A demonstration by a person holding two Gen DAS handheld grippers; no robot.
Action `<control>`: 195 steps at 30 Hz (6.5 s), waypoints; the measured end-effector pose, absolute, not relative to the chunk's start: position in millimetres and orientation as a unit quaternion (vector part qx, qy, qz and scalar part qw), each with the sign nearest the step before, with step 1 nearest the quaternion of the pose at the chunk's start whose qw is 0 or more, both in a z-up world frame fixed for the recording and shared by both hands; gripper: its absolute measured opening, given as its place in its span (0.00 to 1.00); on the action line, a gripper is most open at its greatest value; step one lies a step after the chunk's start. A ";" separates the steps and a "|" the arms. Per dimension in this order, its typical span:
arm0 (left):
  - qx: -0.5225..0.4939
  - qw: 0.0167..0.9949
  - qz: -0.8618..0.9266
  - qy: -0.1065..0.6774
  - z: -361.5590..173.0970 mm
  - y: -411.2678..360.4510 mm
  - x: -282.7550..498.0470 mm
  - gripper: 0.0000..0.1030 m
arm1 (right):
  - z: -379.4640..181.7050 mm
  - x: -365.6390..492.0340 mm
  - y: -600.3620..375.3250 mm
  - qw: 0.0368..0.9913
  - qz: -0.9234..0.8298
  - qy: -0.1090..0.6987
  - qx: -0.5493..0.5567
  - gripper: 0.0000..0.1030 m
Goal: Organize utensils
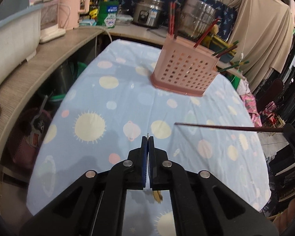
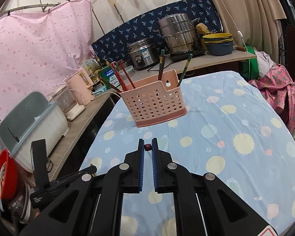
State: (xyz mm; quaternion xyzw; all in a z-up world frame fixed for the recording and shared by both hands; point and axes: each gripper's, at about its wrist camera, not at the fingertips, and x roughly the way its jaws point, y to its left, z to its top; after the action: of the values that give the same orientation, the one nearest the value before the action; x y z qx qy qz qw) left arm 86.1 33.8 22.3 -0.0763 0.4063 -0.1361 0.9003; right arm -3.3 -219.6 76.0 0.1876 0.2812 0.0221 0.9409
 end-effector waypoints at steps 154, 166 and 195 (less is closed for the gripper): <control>-0.071 0.907 0.038 0.414 -25.5 163.2 224.8 0.61 | -47.7 309.5 -7.6 0.899 0.079 0.425 -0.073 0.01; -0.085 0.903 0.044 0.420 -31.6 186.4 233.1 0.62 | -58.6 385.2 2.3 0.890 0.040 0.442 -0.107 0.26; -0.033 0.898 -0.035 0.437 -30.6 86.3 172.1 0.62 | -57.5 125.3 -139.6 0.863 0.003 0.503 0.045 0.04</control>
State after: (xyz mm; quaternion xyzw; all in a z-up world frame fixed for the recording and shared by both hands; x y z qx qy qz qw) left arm 172.1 86.3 -30.6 -0.0328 0.4371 -0.0345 0.8981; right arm 125.3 -139.6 -57.5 0.0452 0.5032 0.0033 0.8630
